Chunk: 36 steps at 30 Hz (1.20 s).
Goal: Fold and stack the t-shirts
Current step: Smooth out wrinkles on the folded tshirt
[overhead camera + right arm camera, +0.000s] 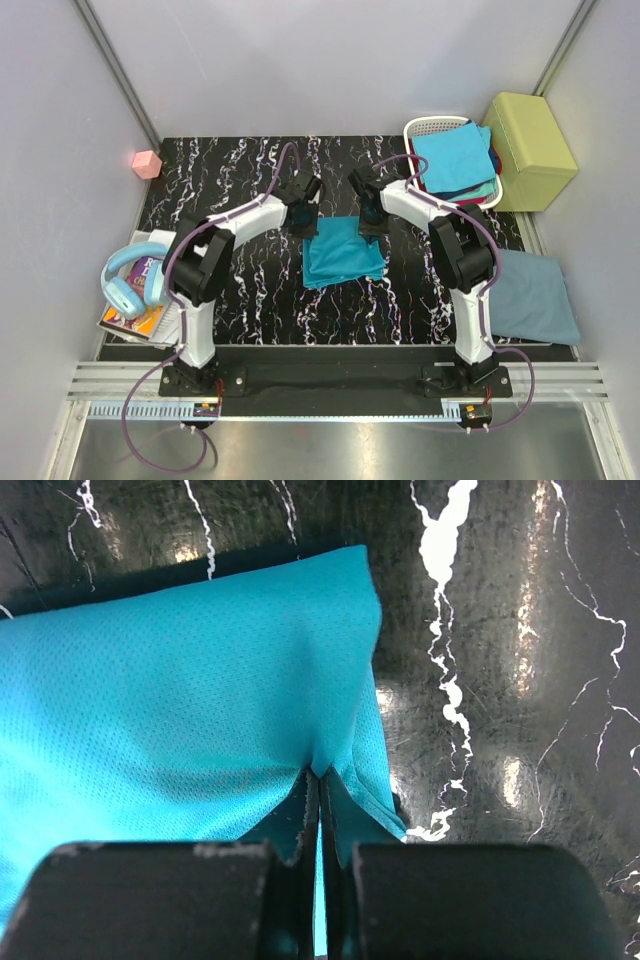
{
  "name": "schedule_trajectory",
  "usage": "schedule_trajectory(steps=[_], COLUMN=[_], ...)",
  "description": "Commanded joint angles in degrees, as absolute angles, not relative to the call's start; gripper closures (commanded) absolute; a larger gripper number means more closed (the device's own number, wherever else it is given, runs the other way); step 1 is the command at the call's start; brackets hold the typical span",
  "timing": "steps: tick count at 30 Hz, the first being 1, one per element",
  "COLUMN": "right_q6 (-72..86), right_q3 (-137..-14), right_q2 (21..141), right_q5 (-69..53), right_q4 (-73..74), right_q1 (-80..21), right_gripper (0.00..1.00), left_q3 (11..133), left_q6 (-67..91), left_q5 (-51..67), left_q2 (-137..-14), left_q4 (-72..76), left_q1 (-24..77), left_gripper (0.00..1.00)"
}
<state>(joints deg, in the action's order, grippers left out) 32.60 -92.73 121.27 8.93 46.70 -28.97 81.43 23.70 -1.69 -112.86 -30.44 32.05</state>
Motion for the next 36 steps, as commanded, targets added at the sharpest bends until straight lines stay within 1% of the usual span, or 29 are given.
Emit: schedule_trajectory(steps=[1,6,7,8,9,10,11,12,13,14,16,17,18,20,21,25,29,36], right_q6=[31.2,30.8,30.8,30.9,31.1,31.6,31.7,31.6,31.0,30.9,29.6,29.0,28.7,28.0,27.8,28.6,29.1,27.9], right_q3=[-95.5,-95.3,-94.2,-93.6,-92.9,-91.7,-91.1,-90.6,-90.1,-89.9,-89.9,-90.1,-90.3,-90.2,-89.8,-84.7,-80.3,-72.1], right_q2=[123.0,121.2,119.8,118.2,114.1,111.7,109.3,104.5,102.2,100.2,95.3,94.1,92.4,91.1,89.7,84.7,79.7,70.2], right_q5=[7.5,7.8,8.3,9.0,10.5,11.2,11.8,12.5,13.1,13.9,15.6,16.0,16.8,17.0,16.9,16.4,16.4,18.7], right_q4=[47.5,47.5,47.5,47.5,47.5,47.5,47.5,47.4,47.5,47.5,48.1,48.5,49.0,50.5,50.9,50.8,49.6,48.5], right_q1=[-28.8,-28.8,-28.8,-28.8,-28.8,-28.8,-29.0,-28.9,-28.9,-29.0,-28.9,-29.0,-29.0,-29.0,-29.0,-29.1,-29.4,-30.7], right_gripper=[1.00,1.00,0.93,0.84,0.76,0.68,0.56,0.50,0.45,0.37,0.27,0.20,0.10,0.03,0.00,0.00,0.00,0.00], left_q3=[86.6,87.4,86.8,85.4,84.6,83.4,80.9,79.7,78.6,76.9,75.6,74.9,74.6,74.2,73.8,70.8,65.2,59.5], left_q6=[22.2,22.8,23.3,23.6,24.3,24.9,25.5,26.8,27.5,27.9,29.0,29.1,29.4,29.9,30.8,32.7,33.6,33.9], left_q5=[-1.4,-3.1,-4.1,-5.2,-7.4,-8.7,-9.9,-11.8,-12.4,-12.8,-13.5,-13.8,-14.1,-14.2,-14.2,-13.7,-14.4,-18.5], left_q2=[-115.7,-115.9,-115.1,-112.4,-110.6,-108.2,-102.5,-99.3,-96.3,-90.8,-86.2,-82.6,-81.1,-77.8,-76.9,-72.2,-65.9,-59.0], left_q4=[-31.7,-32.9,-33.6,-34.0,-34.5,-35.1,-35.1,-35.0,-35.1,-35.1,-35.2,-35.7,-35.9,-37.8,-38.3,-40.3,-40.5,-43.1], left_q1=[30.9,30.8,30.8,30.8,30.8,30.8,30.9,30.9,30.8,30.8,30.8,30.9,30.9,31.0,30.9,31.4,31.8,33.4], left_gripper=[0.92,0.91,0.83,0.78,0.73,0.65,0.61,0.58,0.55,0.47,0.34,0.24,0.20,0.12,0.01,0.01,0.01,0.01])
